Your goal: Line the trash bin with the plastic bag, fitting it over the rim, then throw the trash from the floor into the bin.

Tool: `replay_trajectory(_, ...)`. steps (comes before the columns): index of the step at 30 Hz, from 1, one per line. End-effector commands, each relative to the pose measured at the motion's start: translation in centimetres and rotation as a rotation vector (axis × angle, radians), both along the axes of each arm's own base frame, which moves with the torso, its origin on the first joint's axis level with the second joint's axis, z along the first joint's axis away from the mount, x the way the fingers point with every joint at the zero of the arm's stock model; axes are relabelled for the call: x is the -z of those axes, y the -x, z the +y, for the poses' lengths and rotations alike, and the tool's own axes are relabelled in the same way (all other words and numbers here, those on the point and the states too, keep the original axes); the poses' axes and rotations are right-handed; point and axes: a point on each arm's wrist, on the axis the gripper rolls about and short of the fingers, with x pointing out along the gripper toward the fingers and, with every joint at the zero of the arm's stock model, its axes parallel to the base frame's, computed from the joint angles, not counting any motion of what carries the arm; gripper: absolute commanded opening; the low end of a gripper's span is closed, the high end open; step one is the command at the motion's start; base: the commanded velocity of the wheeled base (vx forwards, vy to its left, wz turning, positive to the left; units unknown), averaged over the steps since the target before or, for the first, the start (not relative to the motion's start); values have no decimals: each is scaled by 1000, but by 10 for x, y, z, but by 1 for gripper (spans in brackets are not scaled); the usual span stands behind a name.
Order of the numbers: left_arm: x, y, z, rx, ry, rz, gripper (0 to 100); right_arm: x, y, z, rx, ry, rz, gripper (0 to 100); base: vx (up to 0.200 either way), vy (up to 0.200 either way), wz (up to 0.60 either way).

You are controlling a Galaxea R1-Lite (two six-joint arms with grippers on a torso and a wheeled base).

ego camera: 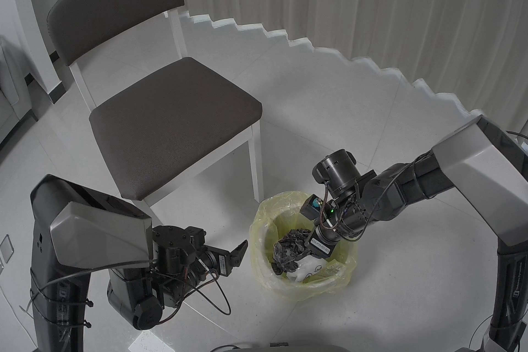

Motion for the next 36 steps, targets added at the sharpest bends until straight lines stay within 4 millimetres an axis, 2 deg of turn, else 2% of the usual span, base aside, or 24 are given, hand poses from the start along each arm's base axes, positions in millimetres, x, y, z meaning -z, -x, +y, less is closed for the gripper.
replay_trajectory(1,-1,-1,0,-1,9,-15,100,20,-12,-6,28,18,29,0,0,0,0)
replay_trajectory(13,2,0,0,0,4,-5,100,50,-38,-2,50,23,39,0,0,0,0)
replay_trajectory(20,6,-1,-1,0,-1,5,100,60,-45,0,63,57,56,0,0,0,0)
replay_trajectory(21,7,-1,-1,0,-2,6,100,62,-44,1,69,77,69,100,0,0,0)
replay_trajectory(27,7,-1,-1,0,-1,5,100,60,-47,1,81,75,67,100,0,0,0)
replay_trajectory(30,7,-1,-1,0,-1,5,100,51,-47,1,85,64,52,100,0,0,0)
replay_trajectory(34,7,-1,0,-3,-4,5,100,29,-48,-9,106,44,20,100,0,0,0)
replay_trajectory(36,4,-1,0,-5,1,0,100,5,-48,-25,139,23,-13,100,0,0,0)
